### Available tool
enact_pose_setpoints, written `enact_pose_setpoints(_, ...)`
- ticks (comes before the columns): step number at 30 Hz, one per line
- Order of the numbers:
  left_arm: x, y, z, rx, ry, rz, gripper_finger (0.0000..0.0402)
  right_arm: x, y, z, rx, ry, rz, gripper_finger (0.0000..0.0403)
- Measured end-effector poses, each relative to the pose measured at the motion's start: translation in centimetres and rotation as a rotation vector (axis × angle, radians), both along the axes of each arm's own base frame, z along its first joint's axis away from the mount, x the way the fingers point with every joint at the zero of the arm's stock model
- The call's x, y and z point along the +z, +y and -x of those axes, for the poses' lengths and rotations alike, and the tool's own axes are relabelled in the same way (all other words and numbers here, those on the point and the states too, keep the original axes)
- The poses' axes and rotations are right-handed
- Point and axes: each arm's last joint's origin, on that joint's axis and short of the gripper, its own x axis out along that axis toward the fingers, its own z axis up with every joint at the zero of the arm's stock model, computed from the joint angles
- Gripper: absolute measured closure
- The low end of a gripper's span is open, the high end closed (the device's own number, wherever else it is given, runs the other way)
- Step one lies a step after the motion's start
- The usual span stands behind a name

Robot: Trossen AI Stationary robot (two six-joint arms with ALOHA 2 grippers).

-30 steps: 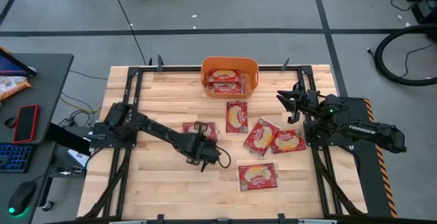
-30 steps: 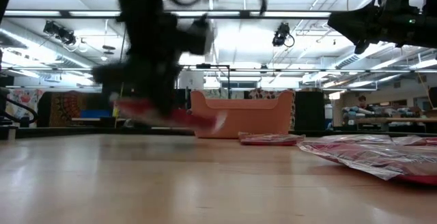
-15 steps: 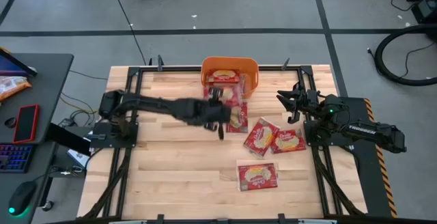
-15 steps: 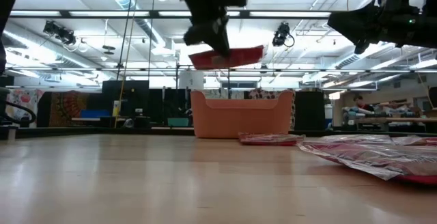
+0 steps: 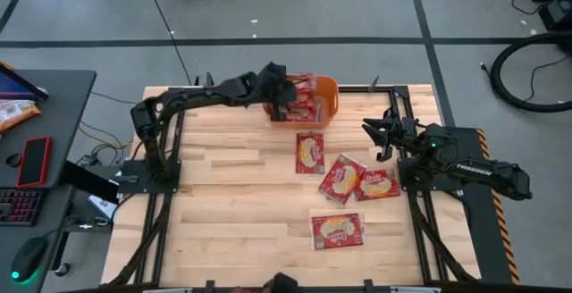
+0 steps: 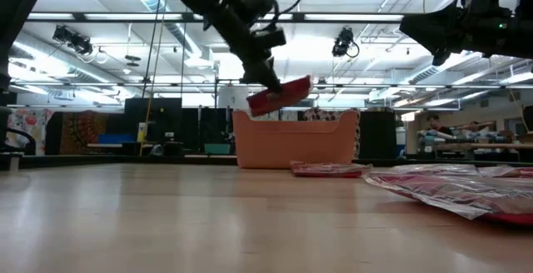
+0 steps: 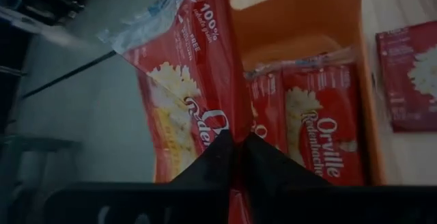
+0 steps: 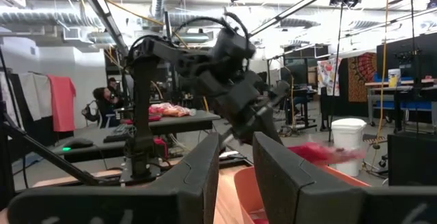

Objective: Sort popcorn bags into baskets
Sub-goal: Put the red popcorn bag into the orange bin

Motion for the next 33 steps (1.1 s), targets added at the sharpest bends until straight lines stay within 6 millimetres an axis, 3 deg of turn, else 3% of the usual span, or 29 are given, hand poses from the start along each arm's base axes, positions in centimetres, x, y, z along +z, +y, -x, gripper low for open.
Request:
enact_pose_setpoints(4, -1.3, 1.4, 0.6, -0.017, 0.065, 0.022, 0.0340, 0.0, 0.0, 0.0, 0.000, 0.000, 0.000, 0.0306)
enact_pose_setpoints(9, -1.2, 0.5, -0.4, -0.034, 0.015, -0.003, 0.0289, 0.0, 0.0, 0.0, 0.000, 0.000, 0.000, 0.0306)
enact_pose_setpoints(16, -1.5, -5.2, -3.4, -0.120, -0.062, 0.057, 0.0255, 0.0, 0.0, 0.0, 0.000, 0.000, 0.000, 0.0306)
enact_pose_setpoints(25, -7.9, -12.7, -6.8, -0.145, 0.055, 0.125, 0.0273, 0.0, 0.0, 0.0, 0.000, 0.000, 0.000, 0.0306)
enact_pose_setpoints(28, -9.0, -13.7, -7.7, -0.078, 0.041, 0.204, 0.0282, 0.0, 0.0, 0.0, 0.000, 0.000, 0.000, 0.0306)
enact_pose_setpoints(33, -9.3, -13.2, -9.0, 0.100, 0.028, 0.349, 0.0282, 0.0, 0.0, 0.0, 0.000, 0.000, 0.000, 0.0306)
